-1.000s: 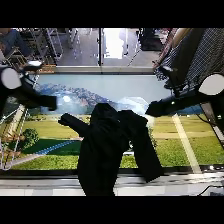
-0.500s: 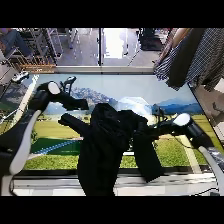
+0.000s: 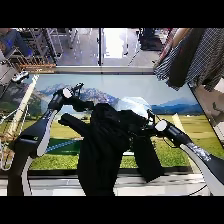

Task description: Fold the clothes and pants, and hang the long-sleeved shirts on hangers.

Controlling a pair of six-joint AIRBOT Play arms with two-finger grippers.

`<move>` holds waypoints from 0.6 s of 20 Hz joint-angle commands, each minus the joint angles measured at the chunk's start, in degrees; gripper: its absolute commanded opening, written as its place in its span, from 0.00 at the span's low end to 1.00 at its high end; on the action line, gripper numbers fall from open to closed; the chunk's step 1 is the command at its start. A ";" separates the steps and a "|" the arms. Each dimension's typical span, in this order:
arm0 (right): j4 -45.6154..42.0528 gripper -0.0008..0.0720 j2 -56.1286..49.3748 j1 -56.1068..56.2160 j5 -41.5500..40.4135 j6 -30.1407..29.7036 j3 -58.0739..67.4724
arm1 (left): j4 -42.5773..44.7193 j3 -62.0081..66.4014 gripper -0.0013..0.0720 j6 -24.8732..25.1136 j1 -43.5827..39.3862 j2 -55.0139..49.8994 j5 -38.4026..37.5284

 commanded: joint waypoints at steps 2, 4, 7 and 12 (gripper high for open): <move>-3.21 0.78 -1.55 0.46 -3.85 2.69 1.29 | -3.32 0.59 0.97 0.79 -2.38 -1.14 1.33; -3.23 0.78 -1.66 0.46 -3.87 2.64 1.29 | -5.62 0.59 0.97 0.72 -3.17 -1.09 2.58; -3.13 0.61 -2.10 0.46 -4.81 2.64 1.29 | -1.09 -0.04 0.38 -2.82 -3.39 -1.16 3.13; -4.55 0.06 -1.95 0.28 -8.70 2.43 2.29 | 0.11 -0.42 0.05 -3.61 -2.10 1.27 2.14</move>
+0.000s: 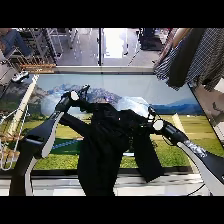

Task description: Fold the clothes and pants, and hang the long-sleeved shirts on hangers.

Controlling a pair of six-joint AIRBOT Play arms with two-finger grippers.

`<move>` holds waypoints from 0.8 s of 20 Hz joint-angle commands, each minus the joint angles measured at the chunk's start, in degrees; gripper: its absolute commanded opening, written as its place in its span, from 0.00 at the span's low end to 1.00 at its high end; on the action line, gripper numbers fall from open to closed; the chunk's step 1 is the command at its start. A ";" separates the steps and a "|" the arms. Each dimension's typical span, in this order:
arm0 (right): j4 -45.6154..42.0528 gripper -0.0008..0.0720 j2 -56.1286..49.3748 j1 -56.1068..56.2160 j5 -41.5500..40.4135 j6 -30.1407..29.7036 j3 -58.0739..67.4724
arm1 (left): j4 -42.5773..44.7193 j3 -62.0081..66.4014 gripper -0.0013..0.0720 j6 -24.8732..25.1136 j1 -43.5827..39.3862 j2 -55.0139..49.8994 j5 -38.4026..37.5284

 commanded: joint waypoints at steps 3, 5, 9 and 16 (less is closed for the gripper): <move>-12.28 0.06 1.60 -0.11 10.95 -0.20 8.44 | 0.55 -0.13 0.05 5.35 1.88 10.38 -3.87; -19.65 0.06 4.04 -0.11 23.28 -0.74 18.58 | -1.70 -0.13 0.05 8.76 3.15 19.52 -7.17; -23.67 0.06 9.44 -0.07 46.75 -2.16 49.64 | -15.26 -0.13 0.05 12.00 5.51 40.54 -6.36; -17.77 0.06 16.72 -0.07 31.21 -4.42 69.09 | -9.86 -1.09 0.05 8.33 8.22 63.28 13.73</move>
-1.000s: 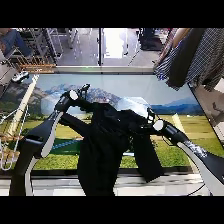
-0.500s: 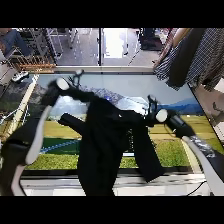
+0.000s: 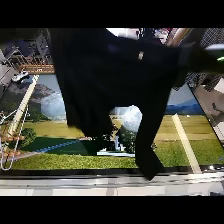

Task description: Fold the clothes and pants, and hang the long-sleeved shirts on hangers.

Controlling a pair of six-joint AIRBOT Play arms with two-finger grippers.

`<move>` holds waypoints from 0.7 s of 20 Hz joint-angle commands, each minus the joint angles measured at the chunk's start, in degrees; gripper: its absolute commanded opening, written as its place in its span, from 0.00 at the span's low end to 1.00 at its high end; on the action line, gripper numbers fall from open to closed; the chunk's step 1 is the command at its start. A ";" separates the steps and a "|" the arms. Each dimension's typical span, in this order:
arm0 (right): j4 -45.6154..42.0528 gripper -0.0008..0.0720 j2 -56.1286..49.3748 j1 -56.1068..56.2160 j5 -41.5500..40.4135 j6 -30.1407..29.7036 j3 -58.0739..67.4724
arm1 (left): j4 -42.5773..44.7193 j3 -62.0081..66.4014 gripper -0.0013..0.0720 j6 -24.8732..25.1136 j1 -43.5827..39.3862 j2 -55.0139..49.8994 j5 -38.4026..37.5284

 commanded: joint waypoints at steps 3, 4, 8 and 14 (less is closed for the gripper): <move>13.27 0.06 0.72 0.04 -7.23 -4.33 -10.71 | 7.43 -10.45 0.05 -3.80 1.07 8.37 -1.55; 15.72 0.06 -1.42 0.04 -2.89 -4.87 -13.09 | 8.00 -15.82 0.05 -3.78 1.07 8.33 -5.70; 16.15 0.06 -12.39 0.00 11.02 -9.90 -15.17 | 5.62 -44.22 0.05 -1.27 0.63 8.44 -7.85; 17.22 0.65 -33.38 0.44 -4.90 -6.64 -15.12 | -8.20 -66.10 0.05 5.07 -2.16 2.82 14.53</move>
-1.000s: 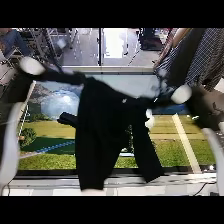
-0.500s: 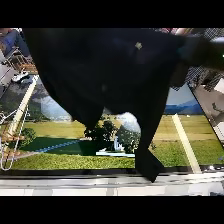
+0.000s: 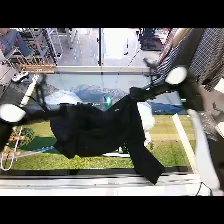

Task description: Fold the clothes and pants, and hang the long-sleeved shirts on hangers.

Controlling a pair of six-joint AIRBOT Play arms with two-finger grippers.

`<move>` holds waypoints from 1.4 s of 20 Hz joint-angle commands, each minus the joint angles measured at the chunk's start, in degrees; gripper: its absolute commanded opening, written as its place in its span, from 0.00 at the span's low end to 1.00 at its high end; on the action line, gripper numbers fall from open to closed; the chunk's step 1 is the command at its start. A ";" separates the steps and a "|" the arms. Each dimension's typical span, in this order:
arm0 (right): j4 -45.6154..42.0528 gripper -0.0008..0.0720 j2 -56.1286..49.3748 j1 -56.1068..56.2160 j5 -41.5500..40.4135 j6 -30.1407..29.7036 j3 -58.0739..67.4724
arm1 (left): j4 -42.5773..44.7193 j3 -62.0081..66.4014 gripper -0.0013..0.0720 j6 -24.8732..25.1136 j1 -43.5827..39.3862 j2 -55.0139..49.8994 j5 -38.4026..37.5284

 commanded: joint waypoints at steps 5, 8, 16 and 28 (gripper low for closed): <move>-7.50 0.66 -9.16 -0.13 13.05 5.81 -0.90 | -15.26 -7.48 0.05 13.68 -0.92 -4.79 6.97; -7.72 0.67 -9.07 3.78 5.99 11.04 -2.43 | -15.26 -7.48 0.05 15.61 -0.92 -2.62 4.04; -19.04 0.45 -17.53 10.58 -5.95 17.00 -2.73 | -15.26 -7.48 0.05 16.20 -0.90 0.74 3.26; -24.98 0.06 23.45 11.23 -4.90 -2.10 13.00 | -16.63 31.95 0.05 8.04 1.44 3.85 0.59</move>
